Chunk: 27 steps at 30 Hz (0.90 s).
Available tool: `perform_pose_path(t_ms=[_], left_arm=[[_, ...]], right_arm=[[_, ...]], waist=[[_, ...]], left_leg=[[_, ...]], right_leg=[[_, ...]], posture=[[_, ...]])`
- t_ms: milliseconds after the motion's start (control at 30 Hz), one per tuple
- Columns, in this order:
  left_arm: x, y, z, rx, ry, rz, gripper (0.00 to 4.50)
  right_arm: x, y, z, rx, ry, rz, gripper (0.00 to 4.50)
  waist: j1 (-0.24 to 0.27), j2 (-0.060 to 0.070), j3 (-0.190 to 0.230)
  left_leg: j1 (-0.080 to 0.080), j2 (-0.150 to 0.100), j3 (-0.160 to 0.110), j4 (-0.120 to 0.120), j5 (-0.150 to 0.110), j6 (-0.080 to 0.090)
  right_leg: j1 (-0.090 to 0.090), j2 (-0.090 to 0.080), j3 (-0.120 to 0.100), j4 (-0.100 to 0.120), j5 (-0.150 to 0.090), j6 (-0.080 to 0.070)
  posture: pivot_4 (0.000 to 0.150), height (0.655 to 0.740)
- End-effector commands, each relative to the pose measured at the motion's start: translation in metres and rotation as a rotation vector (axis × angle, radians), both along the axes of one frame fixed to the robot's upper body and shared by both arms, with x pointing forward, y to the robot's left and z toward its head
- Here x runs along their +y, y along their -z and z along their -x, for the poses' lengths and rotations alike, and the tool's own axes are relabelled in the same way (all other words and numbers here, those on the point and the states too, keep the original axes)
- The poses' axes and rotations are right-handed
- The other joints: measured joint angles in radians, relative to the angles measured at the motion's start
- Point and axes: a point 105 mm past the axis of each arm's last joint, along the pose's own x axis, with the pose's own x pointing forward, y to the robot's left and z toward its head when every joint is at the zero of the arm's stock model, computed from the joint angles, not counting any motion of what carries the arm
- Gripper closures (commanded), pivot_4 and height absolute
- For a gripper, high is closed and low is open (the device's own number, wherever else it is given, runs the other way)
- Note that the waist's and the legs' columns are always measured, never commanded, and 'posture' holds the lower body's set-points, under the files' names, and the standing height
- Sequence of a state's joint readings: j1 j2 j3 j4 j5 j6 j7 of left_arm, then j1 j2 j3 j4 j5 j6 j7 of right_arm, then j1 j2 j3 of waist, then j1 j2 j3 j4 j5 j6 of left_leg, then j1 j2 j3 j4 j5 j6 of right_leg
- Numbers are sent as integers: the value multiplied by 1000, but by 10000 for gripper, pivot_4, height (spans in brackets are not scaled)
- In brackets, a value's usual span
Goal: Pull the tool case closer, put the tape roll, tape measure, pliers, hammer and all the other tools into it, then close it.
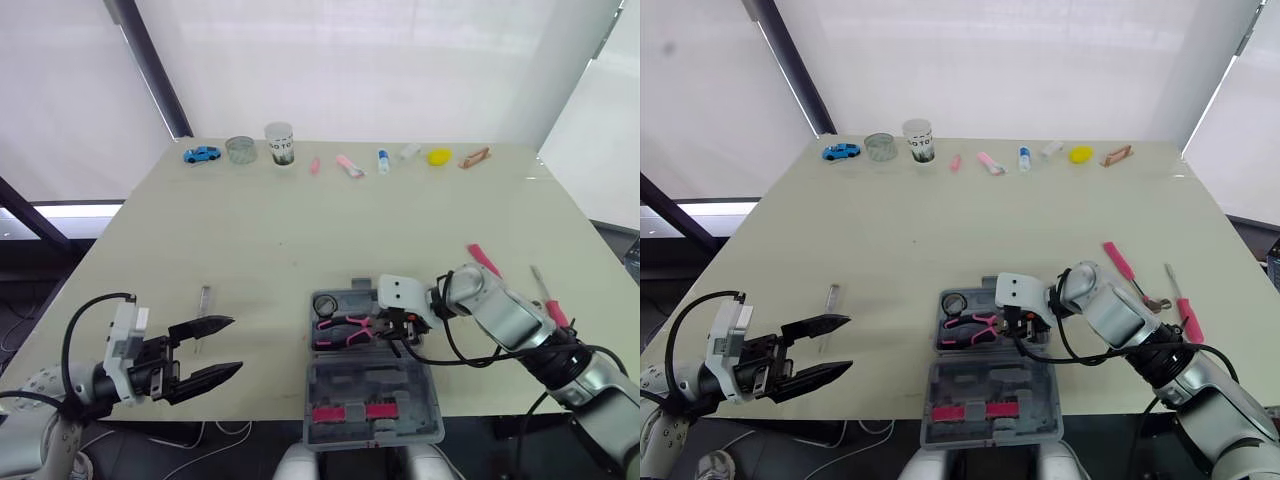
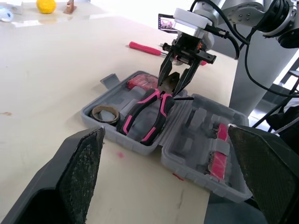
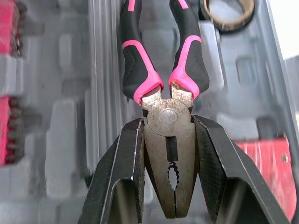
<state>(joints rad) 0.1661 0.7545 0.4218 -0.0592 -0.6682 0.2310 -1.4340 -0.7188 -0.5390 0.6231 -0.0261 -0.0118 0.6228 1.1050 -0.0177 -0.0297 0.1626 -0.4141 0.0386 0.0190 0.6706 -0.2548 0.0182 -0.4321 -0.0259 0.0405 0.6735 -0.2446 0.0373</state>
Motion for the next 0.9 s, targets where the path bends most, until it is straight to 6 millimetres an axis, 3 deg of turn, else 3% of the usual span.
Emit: perform_pose_path(t_ms=[33,167,300,333,400,533,667,800,900], left_arm=[[-1,1,1,-22,-1,-11,0],[-2,3,2,-22,-2,-13,0],[-2,4,3,-21,-5,-12,0],[-2,5,4,-21,-6,-12,0],[-3,5,4,-23,-8,-10,0],[-6,7,2,-27,-12,-4,0],[-9,7,-1,-32,-15,1,0],[-11,8,-3,-34,-16,3,0],[-11,7,-4,-37,-18,3,0]], right_arm=[[19,0,0,-33,-26,2,35252],[18,6,6,37,-38,0,35252],[15,5,1,-22,-44,-6,17503],[15,4,0,-40,-43,-11,17503],[13,0,-1,-36,-39,-51,9134],[16,-12,0,-43,-36,-226,9134],[21,-14,2,17,14,-388,22918],[24,-4,0,25,41,-450,42805],[23,10,-3,31,85,-437,44020]], waist=[[-4,0,0],[-20,0,0],[-22,0,0],[-22,0,0],[-22,0,0],[-20,0,0],[-22,-1,0],[-22,0,0],[-22,0,0]], left_leg=[[0,0,0,0,0,0],[1,1,0,0,0,0],[1,1,-1,0,0,0],[1,0,-1,0,0,0],[1,0,-1,0,0,0],[1,0,-1,0,0,0],[1,0,-1,0,0,0],[1,0,-1,0,0,0],[1,0,-1,0,0,0]], right_leg=[[0,0,0,0,0,0],[0,2,0,2,0,-1],[0,2,0,3,0,-1],[0,2,0,3,0,-1],[0,1,0,3,0,-1],[0,1,0,3,0,-1],[0,1,0,3,1,-1],[0,1,0,3,1,-1],[0,1,0,3,1,-1]], posture=[[1500,7400],[1500,7400],[1500,7400],[1500,7400],[1500,7400],[1500,7400],[1500,7400],[1500,7400],[1500,7400]])
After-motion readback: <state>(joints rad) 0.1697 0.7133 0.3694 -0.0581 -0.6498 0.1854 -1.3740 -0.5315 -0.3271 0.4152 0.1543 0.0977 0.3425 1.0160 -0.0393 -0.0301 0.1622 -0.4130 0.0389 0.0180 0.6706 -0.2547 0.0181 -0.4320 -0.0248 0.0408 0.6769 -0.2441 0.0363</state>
